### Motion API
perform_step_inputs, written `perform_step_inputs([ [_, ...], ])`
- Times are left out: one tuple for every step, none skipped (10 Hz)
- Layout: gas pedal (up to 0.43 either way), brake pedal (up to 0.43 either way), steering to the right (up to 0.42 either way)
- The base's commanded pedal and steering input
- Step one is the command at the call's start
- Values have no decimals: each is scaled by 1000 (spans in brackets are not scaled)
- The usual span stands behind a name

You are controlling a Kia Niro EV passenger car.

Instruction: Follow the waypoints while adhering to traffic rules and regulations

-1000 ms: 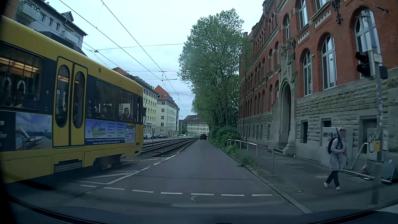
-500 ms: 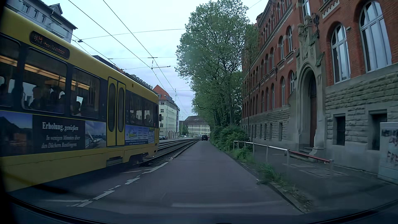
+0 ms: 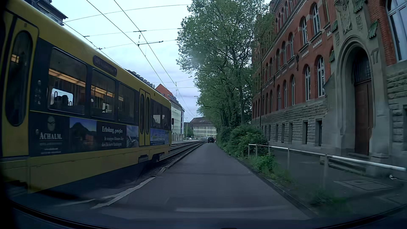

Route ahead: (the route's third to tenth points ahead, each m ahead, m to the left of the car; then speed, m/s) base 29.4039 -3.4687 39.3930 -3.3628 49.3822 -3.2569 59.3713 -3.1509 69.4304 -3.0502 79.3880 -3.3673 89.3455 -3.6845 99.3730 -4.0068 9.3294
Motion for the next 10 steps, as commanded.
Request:
perform_step_inputs([
  [130,0,-3],
  [130,0,-2],
  [130,0,-1],
  [130,0,2],
  [130,0,4],
  [130,0,4],
  [130,0,2],
  [118,0,1],
  [87,0,1],
  [87,0,0],
])
